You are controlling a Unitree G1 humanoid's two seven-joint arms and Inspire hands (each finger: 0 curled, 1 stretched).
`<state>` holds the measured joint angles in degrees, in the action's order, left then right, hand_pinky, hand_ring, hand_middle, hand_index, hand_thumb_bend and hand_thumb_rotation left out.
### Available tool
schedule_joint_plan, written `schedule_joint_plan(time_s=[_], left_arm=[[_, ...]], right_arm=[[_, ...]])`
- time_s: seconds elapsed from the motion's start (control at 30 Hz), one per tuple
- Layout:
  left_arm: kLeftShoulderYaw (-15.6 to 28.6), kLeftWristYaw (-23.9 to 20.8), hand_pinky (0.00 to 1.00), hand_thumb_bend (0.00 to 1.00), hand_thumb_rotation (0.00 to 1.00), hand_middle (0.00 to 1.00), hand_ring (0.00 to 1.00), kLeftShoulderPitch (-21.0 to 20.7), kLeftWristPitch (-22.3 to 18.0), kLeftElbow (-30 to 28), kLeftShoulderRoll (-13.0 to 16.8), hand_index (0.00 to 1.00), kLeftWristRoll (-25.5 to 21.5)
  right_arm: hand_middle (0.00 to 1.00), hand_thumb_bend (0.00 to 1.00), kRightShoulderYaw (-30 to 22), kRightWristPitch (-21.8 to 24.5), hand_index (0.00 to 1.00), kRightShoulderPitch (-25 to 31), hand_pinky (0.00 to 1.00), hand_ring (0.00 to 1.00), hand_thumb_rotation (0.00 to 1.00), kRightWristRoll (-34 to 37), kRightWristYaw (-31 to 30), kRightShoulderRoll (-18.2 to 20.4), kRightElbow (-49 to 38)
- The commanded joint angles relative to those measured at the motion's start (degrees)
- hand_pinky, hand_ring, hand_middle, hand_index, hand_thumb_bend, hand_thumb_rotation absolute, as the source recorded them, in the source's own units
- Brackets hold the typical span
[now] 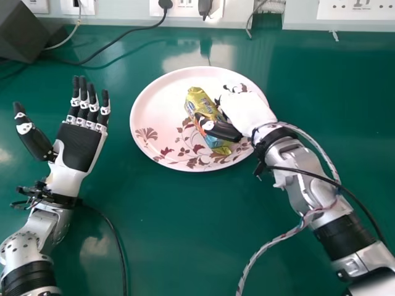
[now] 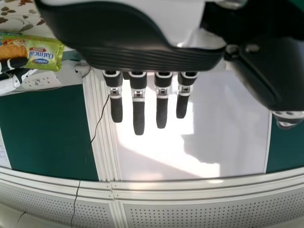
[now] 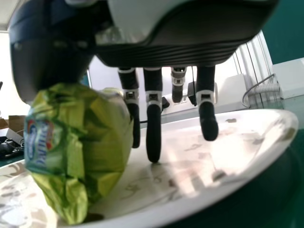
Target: Pick up biscuit and place it in the plate
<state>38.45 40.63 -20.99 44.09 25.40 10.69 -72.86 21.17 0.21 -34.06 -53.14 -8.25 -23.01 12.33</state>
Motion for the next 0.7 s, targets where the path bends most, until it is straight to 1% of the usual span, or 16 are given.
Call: schedule_joint_plan(time_s=[0.0, 0.03, 0.17, 0.27, 0.57, 0.67], left_arm=[[-0.7, 2.2, 0.82, 0.95, 0.29, 0.87, 0.79, 2.3, -0.2, 2.4, -0.4, 0.94, 1.5], [-0.7, 2.6, 0.82, 0.95, 0.29, 0.87, 0.79, 2.3, -0.2, 2.5, -0.3, 0.94, 1.6], [-0.5, 1.8, 0.81, 0.95, 0.3, 0.87, 0.79, 2.5, -0.3, 1.9, -0.6, 0.94, 1.8], [-0.7, 2.8, 0.81, 0.95, 0.31, 0.88, 0.79, 2.4, -0.5, 2.3, -0.5, 0.94, 2.2], [-0.3, 2.2, 0.83, 0.96, 0.3, 0.87, 0.79, 2.2, 0.0, 3.1, -0.5, 0.94, 1.6], [-0.5, 3.8, 0.83, 0.96, 0.31, 0.88, 0.79, 1.9, -0.2, 4.2, -0.3, 0.94, 1.9]], right_arm=[[0.41, 0.5, 1.3, -1.0, 0.49, 0.2, 0.21, 0.33, 0.07, 0.9, 0.3, 0.2, 1.7], [0.42, 0.5, 1.4, -1.2, 0.49, 0.1, 0.22, 0.33, 0.07, 1.0, 0.4, 0.2, 2.1], [0.41, 0.5, 2.2, -1.5, 0.49, -0.4, 0.21, 0.32, 0.07, 1.2, 0.7, 0.0, 3.5], [0.42, 0.5, 2.4, -1.7, 0.49, -0.6, 0.21, 0.32, 0.07, 1.6, 0.8, 0.1, 4.3], [0.41, 0.5, 2.8, -2.8, 0.49, -0.9, 0.21, 0.32, 0.06, 3.5, 1.1, 0.1, 6.5], [0.4, 0.51, 3.2, -2.7, 0.49, -0.9, 0.21, 0.32, 0.06, 3.6, 0.7, 0.0, 6.6]])
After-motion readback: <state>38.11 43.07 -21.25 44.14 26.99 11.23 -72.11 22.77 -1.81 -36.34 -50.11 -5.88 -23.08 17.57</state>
